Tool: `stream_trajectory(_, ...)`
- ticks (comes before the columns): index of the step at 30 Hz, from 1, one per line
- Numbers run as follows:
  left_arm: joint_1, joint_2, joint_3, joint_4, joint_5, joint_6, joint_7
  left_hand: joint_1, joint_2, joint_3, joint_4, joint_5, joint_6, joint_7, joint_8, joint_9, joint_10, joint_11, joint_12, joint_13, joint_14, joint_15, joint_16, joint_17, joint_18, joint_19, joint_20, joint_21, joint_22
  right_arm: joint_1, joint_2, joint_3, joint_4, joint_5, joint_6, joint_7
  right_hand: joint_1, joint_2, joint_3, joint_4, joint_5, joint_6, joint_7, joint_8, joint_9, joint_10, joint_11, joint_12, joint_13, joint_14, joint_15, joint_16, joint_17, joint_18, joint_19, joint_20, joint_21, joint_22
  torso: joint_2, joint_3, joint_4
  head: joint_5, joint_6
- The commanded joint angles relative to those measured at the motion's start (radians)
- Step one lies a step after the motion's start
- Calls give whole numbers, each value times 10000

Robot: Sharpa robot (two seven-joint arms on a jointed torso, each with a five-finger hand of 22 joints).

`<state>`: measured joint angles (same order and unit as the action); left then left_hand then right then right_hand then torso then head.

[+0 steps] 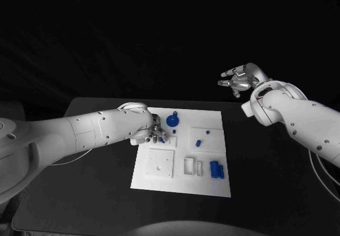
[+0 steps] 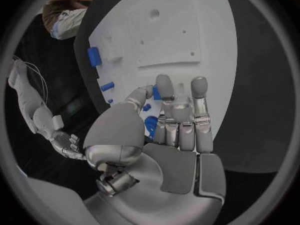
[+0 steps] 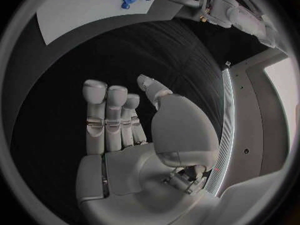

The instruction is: Assemble the parts on the task board

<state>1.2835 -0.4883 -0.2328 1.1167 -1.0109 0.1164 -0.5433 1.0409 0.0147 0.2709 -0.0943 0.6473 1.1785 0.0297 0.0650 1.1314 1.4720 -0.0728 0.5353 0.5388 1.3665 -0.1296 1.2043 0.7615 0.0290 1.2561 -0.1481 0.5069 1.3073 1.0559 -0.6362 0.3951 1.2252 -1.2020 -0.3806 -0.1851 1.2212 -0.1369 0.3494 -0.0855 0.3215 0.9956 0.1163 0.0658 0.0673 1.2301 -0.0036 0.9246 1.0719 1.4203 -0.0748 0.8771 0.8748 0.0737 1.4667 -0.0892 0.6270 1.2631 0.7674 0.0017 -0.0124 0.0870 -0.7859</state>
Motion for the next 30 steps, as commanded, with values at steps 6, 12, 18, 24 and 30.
stream_trajectory(6, -67, 55, -27, 21, 27, 265, 82, 161, 207, 979, -959, 5, 473, -466, 8, -17, 411, -36, 36, 9, -42, -32, 52, -10, -47, -73, -8, 36, 194, -27, 31, 4, -8, -33, 128, 23, -85, 6, -10, -65, 41, 69, -11, -33, -7, -68, 7, 17, -7, 101, 0, -46, 16, 157, 503, -68, 24, -24, -2, -1, 8, -6, -27)
stream_trajectory(12, -68, 69, -27, 62, 91, 294, 82, 166, 212, 978, -959, -5, 469, -466, 8, -17, 410, -36, 37, 13, -39, -31, 63, -9, -49, -75, -7, 33, 193, -43, 46, 4, -23, -36, 135, 23, -85, 6, -10, -65, 41, 69, -11, -33, -7, -68, 7, 17, -7, 101, 0, -46, 16, 157, 503, -68, 24, -24, -1, -2, 6, -5, -39)
stream_trajectory(18, -69, 72, -27, 62, 132, 286, 59, 171, 210, 975, -964, -7, 469, -466, 7, -18, 410, -37, 40, 18, -35, -33, 74, -4, -48, -69, -9, 35, 194, -47, 53, 5, -22, -40, 149, 15, -85, 6, -10, -65, 41, 69, -11, -33, -7, -68, 7, 17, -7, 101, 0, -46, 16, 157, 503, -68, 24, -24, 3, 1, 10, -6, -47)
stream_trajectory(24, -69, 75, -27, 27, 118, 239, 31, 167, 217, 973, -955, -14, 467, -465, 7, -20, 410, -37, 33, 16, -42, -33, 65, -24, -48, -71, -9, 35, 194, -48, 46, 5, -25, -42, 150, 6, -85, 6, -10, -65, 41, 69, -11, -33, -7, -68, 7, 17, -7, 101, 0, -46, 16, 157, 503, -68, 24, -24, -4, -3, 2, -5, -48)
stream_trajectory(30, -69, 111, -27, -29, 90, 224, -18, 178, 255, 947, -927, -254, 440, -460, 1, -78, 409, -28, 23, 18, -56, -29, 41, -71, -51, -74, -3, 20, 189, -49, 52, 5, -28, -43, 153, 6, -85, 6, -10, -65, 41, 69, -11, -33, -7, -68, 7, 17, -7, 101, 0, -46, 16, 157, 503, -68, 24, -24, -3, -1, 6, -6, -54)
